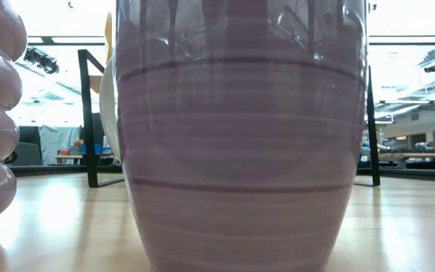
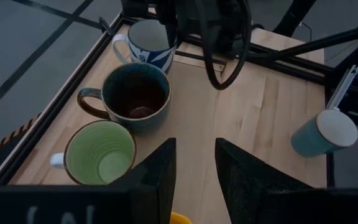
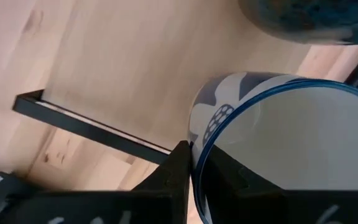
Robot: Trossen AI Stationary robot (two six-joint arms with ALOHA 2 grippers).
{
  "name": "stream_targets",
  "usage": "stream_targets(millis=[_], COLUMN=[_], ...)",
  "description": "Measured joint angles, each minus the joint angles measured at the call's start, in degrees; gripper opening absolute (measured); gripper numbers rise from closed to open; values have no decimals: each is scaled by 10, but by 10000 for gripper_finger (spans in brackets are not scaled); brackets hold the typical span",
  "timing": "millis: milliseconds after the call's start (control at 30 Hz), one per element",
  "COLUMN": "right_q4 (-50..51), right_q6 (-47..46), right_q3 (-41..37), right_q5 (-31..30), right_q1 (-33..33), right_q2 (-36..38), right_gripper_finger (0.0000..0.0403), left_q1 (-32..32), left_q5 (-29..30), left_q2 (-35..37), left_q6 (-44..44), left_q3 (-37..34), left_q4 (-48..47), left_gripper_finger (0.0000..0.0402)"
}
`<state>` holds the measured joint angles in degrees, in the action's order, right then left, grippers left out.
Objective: Place coffee mugs
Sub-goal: Put the white-blue patterned mug on the shelf, then put the blue mug on the shelf
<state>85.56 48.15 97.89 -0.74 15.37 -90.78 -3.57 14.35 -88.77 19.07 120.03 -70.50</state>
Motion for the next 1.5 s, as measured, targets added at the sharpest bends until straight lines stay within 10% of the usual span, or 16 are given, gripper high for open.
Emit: stream_targets(millis=[1500], right_q4=[34], right_q6=[-176], right_q3=[71], right_q5=[2], right_q1=[0], right_q2=[6], right_gripper_finger=[185], left_q1=[0], left_q5=[0], left_q2=[0], left_q6=[-2], left_q3=[0], left_q4=[4], left_gripper_finger=[117])
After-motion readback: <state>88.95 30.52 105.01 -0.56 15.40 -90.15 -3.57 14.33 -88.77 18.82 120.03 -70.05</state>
